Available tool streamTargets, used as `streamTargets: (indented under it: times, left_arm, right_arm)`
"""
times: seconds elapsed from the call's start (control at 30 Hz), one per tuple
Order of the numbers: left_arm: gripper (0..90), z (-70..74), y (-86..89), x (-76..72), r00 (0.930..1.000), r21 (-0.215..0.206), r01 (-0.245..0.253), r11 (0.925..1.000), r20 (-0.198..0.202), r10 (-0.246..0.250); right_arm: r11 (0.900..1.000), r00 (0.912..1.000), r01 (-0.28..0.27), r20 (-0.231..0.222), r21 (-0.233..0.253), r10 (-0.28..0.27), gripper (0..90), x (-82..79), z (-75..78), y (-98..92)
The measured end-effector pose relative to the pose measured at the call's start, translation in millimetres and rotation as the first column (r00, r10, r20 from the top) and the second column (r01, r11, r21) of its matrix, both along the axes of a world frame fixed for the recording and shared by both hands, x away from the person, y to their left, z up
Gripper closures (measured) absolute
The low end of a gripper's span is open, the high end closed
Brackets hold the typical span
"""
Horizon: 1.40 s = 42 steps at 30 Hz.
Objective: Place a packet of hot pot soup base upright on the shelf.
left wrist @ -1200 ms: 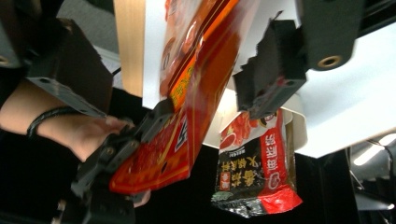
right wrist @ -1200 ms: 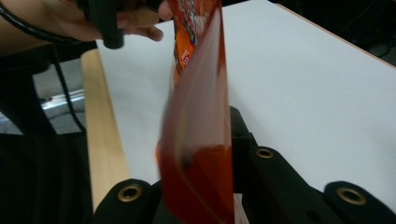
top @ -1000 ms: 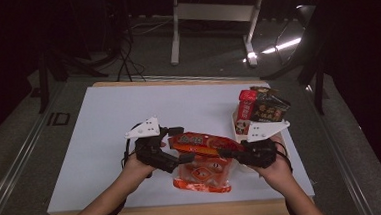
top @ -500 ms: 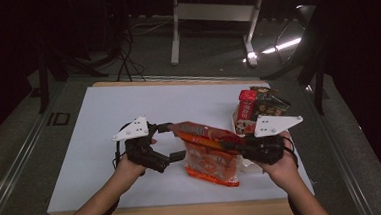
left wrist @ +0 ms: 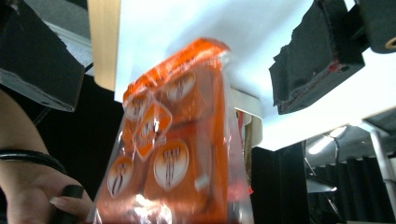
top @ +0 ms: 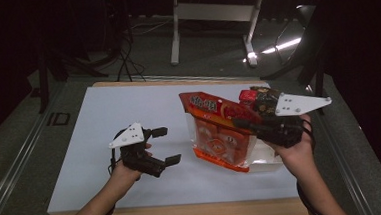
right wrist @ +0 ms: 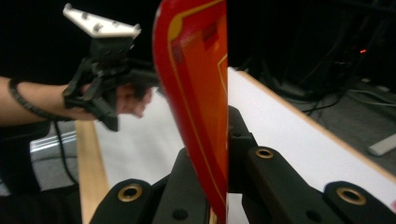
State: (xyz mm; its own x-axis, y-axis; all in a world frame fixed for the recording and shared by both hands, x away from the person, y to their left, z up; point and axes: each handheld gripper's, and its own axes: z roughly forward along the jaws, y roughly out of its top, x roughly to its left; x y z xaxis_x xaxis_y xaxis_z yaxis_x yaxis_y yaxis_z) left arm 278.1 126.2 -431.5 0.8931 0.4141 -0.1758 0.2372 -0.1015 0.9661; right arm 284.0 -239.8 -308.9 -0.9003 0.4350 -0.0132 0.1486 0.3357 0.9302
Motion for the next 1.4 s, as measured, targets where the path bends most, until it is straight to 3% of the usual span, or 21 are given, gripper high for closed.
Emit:
streamTargets:
  times: [0.33,0.63,0.8,1.1,1.4]
  left_arm:
    - [2.4,-9.5,21.0,-8.9,0.9972,0.015,-0.073,0.9972,-0.011,0.074]
    - [2.3,-20.4,36.8,-21.9,0.9939,0.052,-0.104,0.9932,-0.030,0.106]
    - [2.3,-28.0,46.3,-30.5,0.9908,0.032,-0.125,0.9916,-0.047,0.127]
    - [2.3,-43.0,51.5,-36.5,0.9864,0.070,-0.155,0.9855,-0.045,0.158]
    - [1.7,-56.9,49.1,-36.3,0.9882,0.061,-0.140,0.9884,-0.055,0.143]
  right_arm:
    - [0.997,0.9963,0.070,0.047,0.040,-0.072,90.0,5.4,32.1,-27.3]
    - [0.986,0.9852,0.159,0.057,0.042,-0.162,90.0,9.7,42.6,-57.7]
    - [0.981,0.9799,0.189,0.056,0.043,-0.191,90.0,9.5,42.1,-72.6]
    - [0.971,0.9717,0.235,0.020,0.040,-0.235,90.0,11.6,28.6,-92.8]
    - [0.969,0.9698,0.244,-0.011,0.029,-0.244,90.0,15.4,10.8,-97.9]
